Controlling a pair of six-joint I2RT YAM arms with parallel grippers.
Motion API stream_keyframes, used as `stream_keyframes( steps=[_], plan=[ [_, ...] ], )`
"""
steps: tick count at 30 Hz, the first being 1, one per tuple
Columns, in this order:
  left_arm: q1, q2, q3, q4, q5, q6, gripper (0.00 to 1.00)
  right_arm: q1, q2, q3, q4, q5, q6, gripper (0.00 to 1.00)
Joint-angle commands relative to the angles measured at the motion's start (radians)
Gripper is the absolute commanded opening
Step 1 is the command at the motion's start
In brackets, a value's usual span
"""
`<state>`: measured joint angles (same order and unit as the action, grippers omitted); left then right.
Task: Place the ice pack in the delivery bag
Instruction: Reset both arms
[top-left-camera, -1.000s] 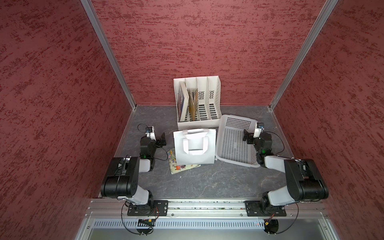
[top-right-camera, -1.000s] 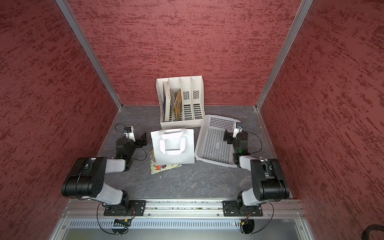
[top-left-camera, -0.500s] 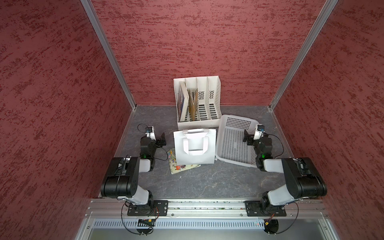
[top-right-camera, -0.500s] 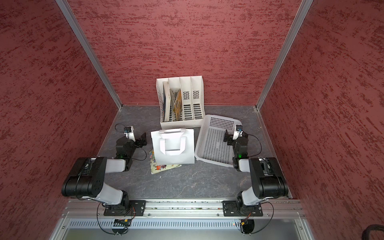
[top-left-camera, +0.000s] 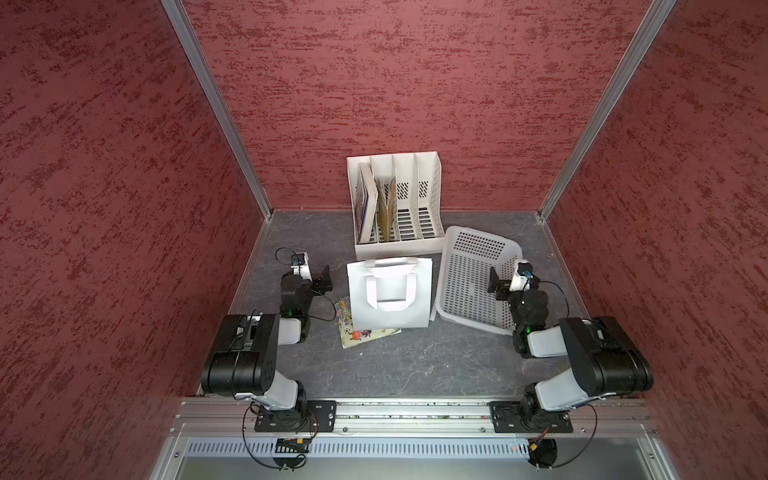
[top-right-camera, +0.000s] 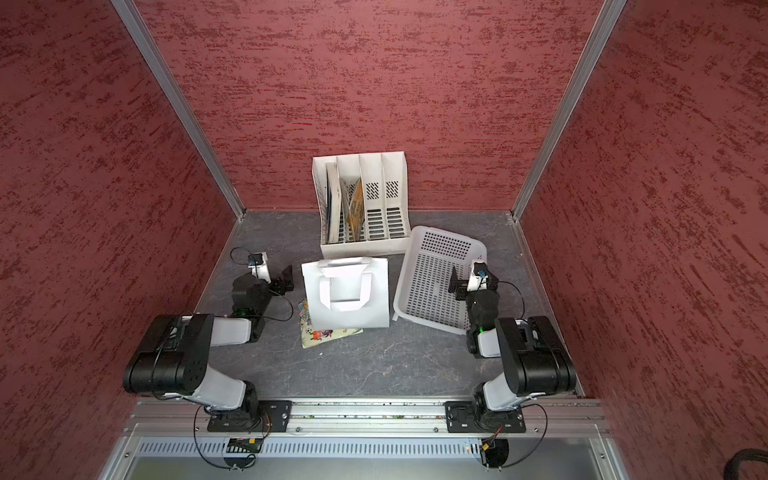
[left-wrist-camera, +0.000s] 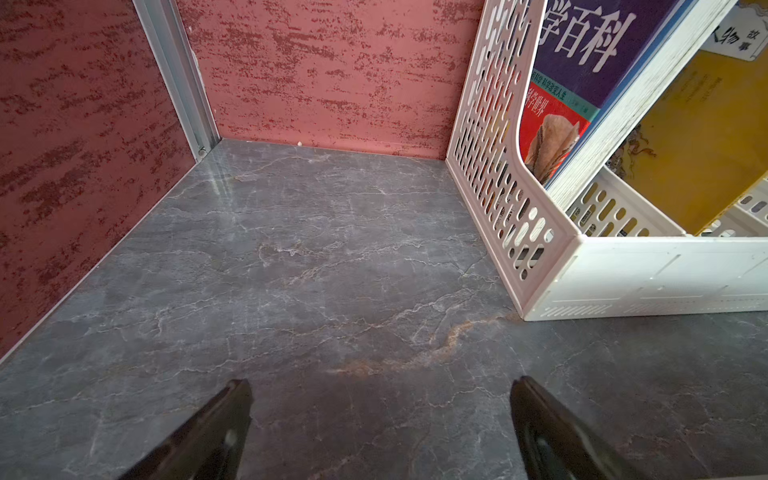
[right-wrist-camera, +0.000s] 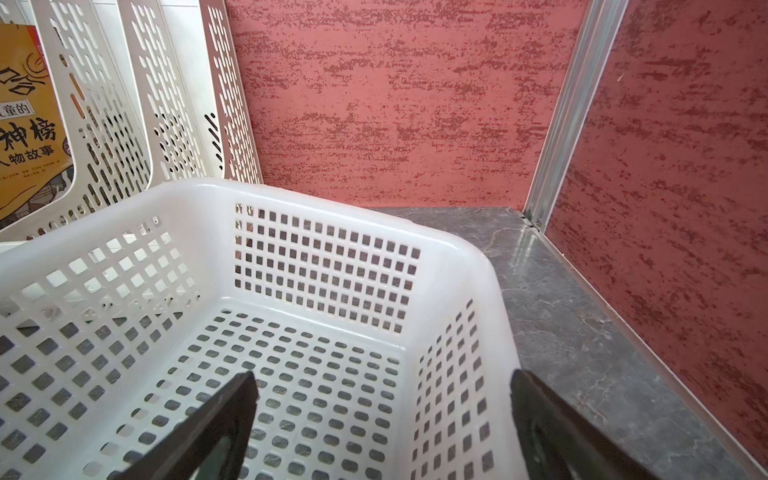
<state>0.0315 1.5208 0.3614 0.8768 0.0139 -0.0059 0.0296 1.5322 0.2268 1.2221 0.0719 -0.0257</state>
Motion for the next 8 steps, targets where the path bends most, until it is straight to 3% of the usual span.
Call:
stream_keyframes(
  steps=[1, 8],
  plan=[
    [-0.006, 0.005, 0.014, 0.022, -0.013, 0.011, 1.00, 0.005, 0.013, -0.007, -0.010, 0.018, 0.018, 0.99],
    [-0.006, 0.004, 0.014, 0.022, -0.012, 0.012, 1.00, 0.005, 0.013, -0.004, -0.015, 0.018, 0.018, 0.99]
  ],
)
